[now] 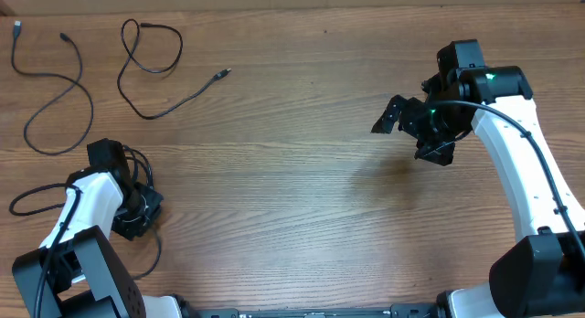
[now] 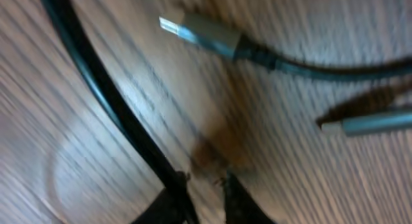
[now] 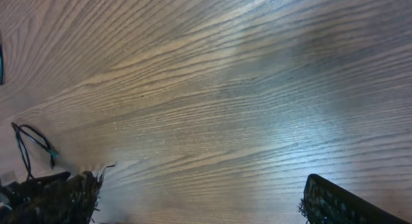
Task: Untangle cables
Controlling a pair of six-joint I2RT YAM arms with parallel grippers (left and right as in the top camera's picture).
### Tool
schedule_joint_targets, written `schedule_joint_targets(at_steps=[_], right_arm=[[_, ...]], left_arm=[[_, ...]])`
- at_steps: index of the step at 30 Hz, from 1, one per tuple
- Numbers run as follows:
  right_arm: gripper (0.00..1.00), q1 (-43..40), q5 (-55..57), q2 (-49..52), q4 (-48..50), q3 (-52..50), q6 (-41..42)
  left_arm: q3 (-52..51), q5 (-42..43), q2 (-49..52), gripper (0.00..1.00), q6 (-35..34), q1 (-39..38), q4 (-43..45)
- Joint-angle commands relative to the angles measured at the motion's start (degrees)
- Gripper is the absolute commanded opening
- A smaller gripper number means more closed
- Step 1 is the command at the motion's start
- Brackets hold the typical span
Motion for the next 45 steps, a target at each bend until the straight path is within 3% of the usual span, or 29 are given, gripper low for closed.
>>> schedule_joint_targets(at_steps=[1, 3, 7, 11, 13, 16, 17, 20, 26, 31, 39, 45], right_arm=[[1.0, -0.07, 0.55, -1.01, 0.17, 0.07, -0.22], [1.0, -0.07, 0.55, -1.01, 0.17, 0.07, -0.22], [1.0, -0.07, 0.55, -1.01, 0.17, 0.07, -0.24], [1.0, -0.07, 0.55, -1.01, 0.17, 0.07, -0.22], [1.0, -0.07, 0.55, -1.01, 0.17, 0.07, -0.22], [1.0, -0.07, 0.55, -1.01, 0.17, 0.07, -0.24], [1.0, -0.07, 0.55, -1.01, 0.17, 0.07, -0.24], [1.0, -0.07, 0.55, -1.01, 0.17, 0.07, -0.24], [1.0, -0.07, 0.55, -1.01, 0.17, 0.07, -0.22], [1.0, -0.07, 0.55, -1.01, 0.17, 0.07, -0.22], [1.0, -0.07, 0.55, -1.01, 0.17, 0.07, -0.22], [1.0, -0.07, 0.55, -1.01, 0.17, 0.07, -0.22]], left_arm=[[1.64, -5.51, -0.33, 0.1, 1.14, 0.81, 1.29], [4.55, -5.46, -0.33, 0.04, 2.73, 2.08, 0.15], [12.04, -5.57, -0.33, 0.04, 7.89, 4.63, -2.47], [17.9, -5.9, -0.33, 0.14, 11.52, 6.36, -5.09], [20.06, -4.48, -0.33, 0.27, 11.5, 6.45, -6.91], [21.99, 2.12, -0.33, 0.68, 11.5, 6.08, -8.85], [22.36, 4.07, -0.33, 0.77, 11.5, 5.9, -9.33], [23.43, 8.07, -0.33, 0.96, 11.5, 5.27, -10.34], [30.4, 10.4, -0.83, 1.0, 12.55, 3.69, -16.48], [35.91, 12.48, -6.29, 1.0, 18.01, 2.67, -20.57], [34.34, 20.87, -28.76, 0.99, 23.82, 1.6, -18.23], [29.88, 24.33, -44.92, 0.99, 23.17, 1.33, -21.11]])
